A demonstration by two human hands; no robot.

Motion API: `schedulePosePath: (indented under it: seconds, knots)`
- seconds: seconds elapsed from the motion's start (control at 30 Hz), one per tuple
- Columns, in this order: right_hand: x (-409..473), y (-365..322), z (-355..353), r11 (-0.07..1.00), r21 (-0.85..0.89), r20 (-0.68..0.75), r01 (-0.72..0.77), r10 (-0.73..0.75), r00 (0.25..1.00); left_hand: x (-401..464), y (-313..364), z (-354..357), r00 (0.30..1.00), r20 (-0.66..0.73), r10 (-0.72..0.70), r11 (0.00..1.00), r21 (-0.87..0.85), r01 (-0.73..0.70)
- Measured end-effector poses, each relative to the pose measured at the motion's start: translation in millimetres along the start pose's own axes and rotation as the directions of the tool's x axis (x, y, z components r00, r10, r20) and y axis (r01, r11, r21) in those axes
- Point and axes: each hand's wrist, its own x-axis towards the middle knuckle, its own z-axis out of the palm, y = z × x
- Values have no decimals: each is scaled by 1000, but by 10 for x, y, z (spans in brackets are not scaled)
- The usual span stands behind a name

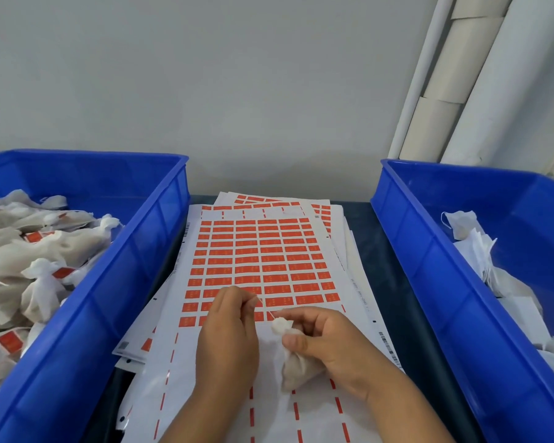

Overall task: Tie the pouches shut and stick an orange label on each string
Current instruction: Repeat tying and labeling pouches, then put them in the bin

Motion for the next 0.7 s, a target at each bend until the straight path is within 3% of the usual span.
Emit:
schedulePosePath:
  seconds: [0.13, 0.27, 0.37, 0.5, 0.63, 0.7]
  knots:
    - [-40, -17, -71, 999, 35, 86, 1, -4, 996, -5, 31, -36, 995, 64, 72, 996, -55, -68]
    - [-58, 0, -129, 968, 250, 117, -11, -19, 993, -39, 69, -62, 959, 174, 225, 969, -147, -201]
    - [-36, 22, -128, 964, 266, 119, 6, -40, 992, -88, 80, -45, 945, 176, 277, 958, -129, -257]
    - [3, 49, -132, 946, 323, 66, 19, -42, 997, -28, 42, -5, 972, 155, 175, 982, -98, -161]
    - [28, 46, -140, 892, 452, -78, 21, 16, 997, 18, -20, 68, 976, 212, -40, 997, 72, 26]
    - [49, 57, -177, 847, 531, -150, 23, 67, 986, 18, -10, 74, 961, 270, -52, 987, 157, 10]
